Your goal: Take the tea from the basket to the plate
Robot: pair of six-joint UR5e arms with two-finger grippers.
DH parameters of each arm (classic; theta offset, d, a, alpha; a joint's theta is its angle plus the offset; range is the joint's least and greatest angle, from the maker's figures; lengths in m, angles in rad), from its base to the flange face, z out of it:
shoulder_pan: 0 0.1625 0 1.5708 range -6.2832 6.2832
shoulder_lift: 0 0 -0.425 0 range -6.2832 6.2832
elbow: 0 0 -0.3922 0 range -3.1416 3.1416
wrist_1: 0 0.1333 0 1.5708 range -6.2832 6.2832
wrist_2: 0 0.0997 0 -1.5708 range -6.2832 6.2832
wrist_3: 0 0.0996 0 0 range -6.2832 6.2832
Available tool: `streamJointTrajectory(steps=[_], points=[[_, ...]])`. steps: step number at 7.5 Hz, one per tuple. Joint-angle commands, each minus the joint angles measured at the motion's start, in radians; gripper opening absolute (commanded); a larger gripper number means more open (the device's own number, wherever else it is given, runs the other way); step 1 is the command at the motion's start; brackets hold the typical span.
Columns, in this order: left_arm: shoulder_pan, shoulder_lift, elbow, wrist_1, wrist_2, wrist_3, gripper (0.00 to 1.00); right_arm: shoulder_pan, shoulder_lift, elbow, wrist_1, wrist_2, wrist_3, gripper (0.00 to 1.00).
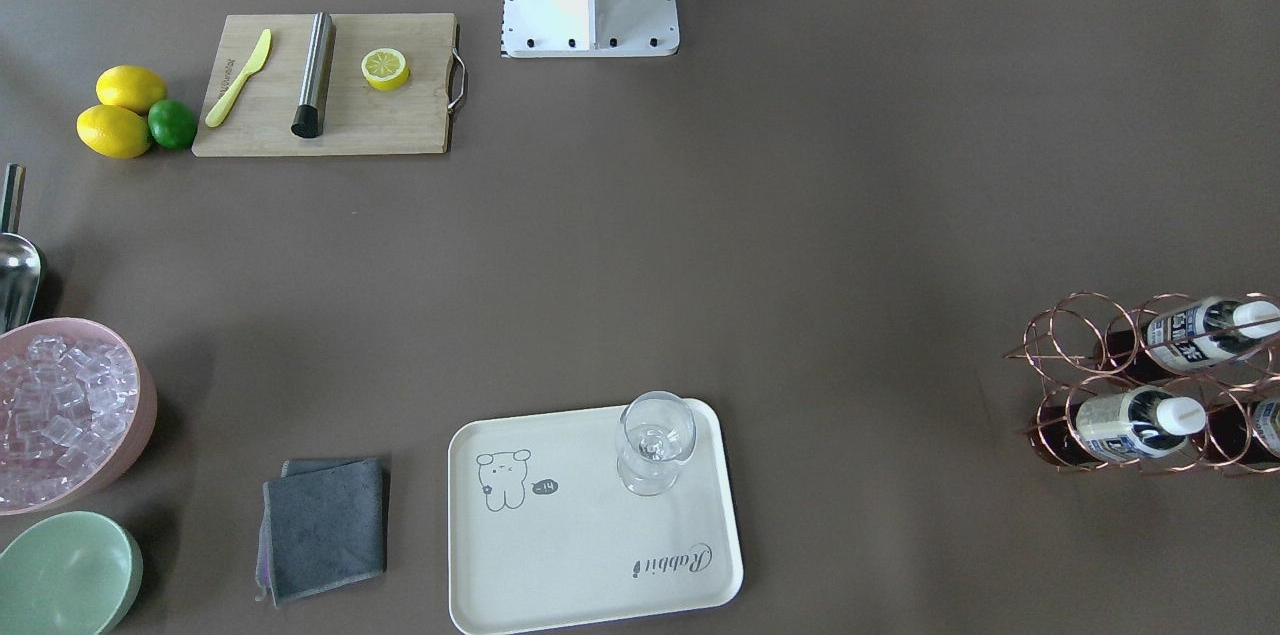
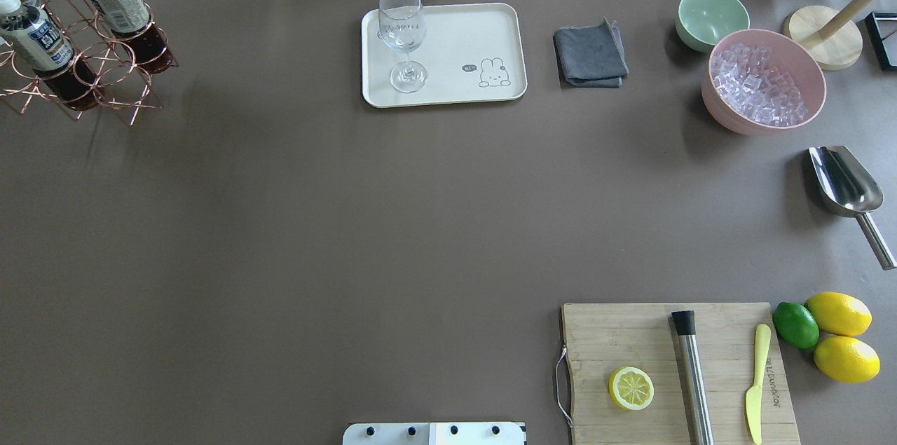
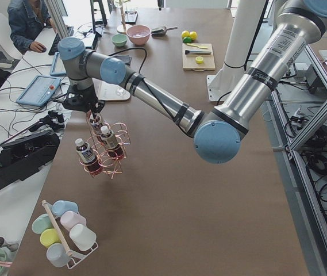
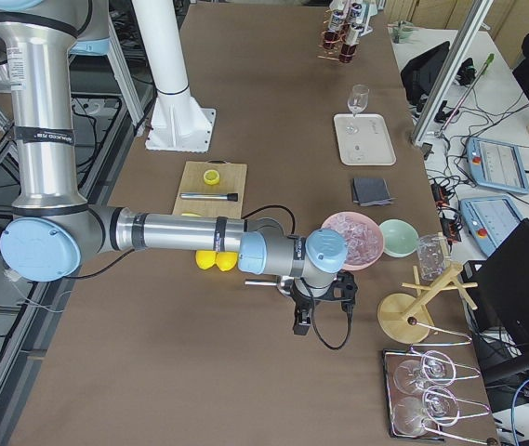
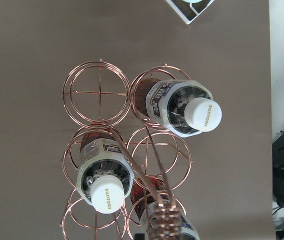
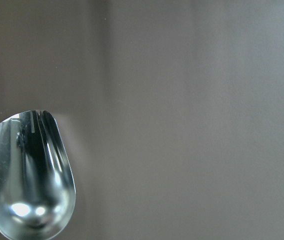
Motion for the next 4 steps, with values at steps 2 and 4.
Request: streamJointTrajectory(steps=[2,4], points=[[0.161,-0.024,-0.387,0.292,-0.007,-0.336,0.0,0.0,0.0,0.003,0.0,0.0,0.005,1.0],[0.414,-0.088,-0.485,0.29,0.005,-0.602,0.0,0.0,0.0,0.008,0.0,0.0,0.005,1.0]])
